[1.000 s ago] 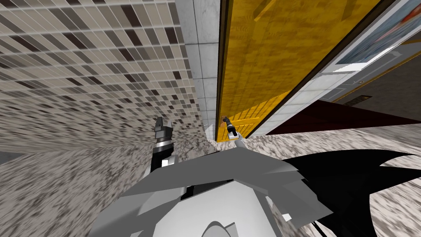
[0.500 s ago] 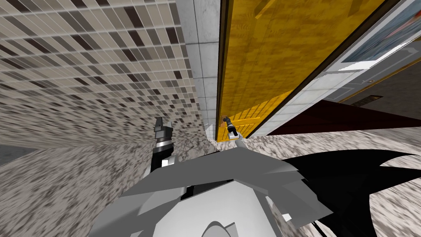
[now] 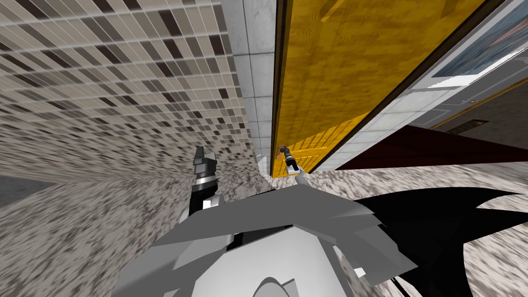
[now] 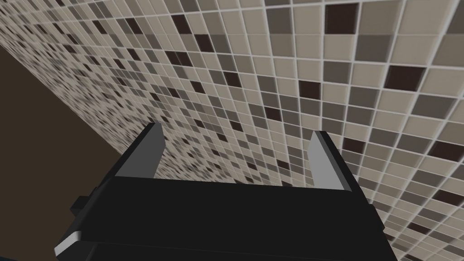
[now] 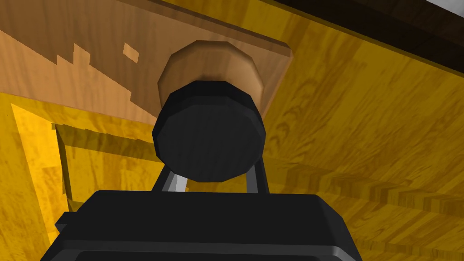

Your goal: Pull the door open

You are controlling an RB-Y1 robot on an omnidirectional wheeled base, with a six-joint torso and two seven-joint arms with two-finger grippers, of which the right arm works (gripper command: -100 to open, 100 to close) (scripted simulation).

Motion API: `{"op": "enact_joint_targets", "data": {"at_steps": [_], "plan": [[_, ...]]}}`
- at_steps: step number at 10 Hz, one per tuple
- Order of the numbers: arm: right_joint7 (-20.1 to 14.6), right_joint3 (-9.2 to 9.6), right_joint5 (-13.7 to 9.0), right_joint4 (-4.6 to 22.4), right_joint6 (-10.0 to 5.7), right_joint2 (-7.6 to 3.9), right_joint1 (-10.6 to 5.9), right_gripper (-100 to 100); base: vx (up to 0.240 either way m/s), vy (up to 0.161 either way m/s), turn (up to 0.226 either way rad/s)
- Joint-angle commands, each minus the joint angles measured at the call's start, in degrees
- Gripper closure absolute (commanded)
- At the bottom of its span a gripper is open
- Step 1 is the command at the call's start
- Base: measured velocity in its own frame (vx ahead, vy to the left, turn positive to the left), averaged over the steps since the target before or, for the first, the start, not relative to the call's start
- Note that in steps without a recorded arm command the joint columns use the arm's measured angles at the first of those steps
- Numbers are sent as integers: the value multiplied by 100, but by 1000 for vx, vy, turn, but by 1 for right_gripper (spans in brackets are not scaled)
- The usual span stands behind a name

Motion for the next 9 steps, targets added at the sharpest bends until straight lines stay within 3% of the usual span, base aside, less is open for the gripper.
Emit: {"op": "enact_joint_targets", "data": {"at_steps": [1,5,6,9], "plan": [[-38,176,1,-101,45,169,-30,100,-16,-17,13],[-38,176,1,-101,45,169,-30,100,-2,0,-9],[-276,224,-241,-89,34,137,-37,100,-32,-9,76],[-276,224,-241,-89,34,137,-37,100,-24,-21,34]]}}
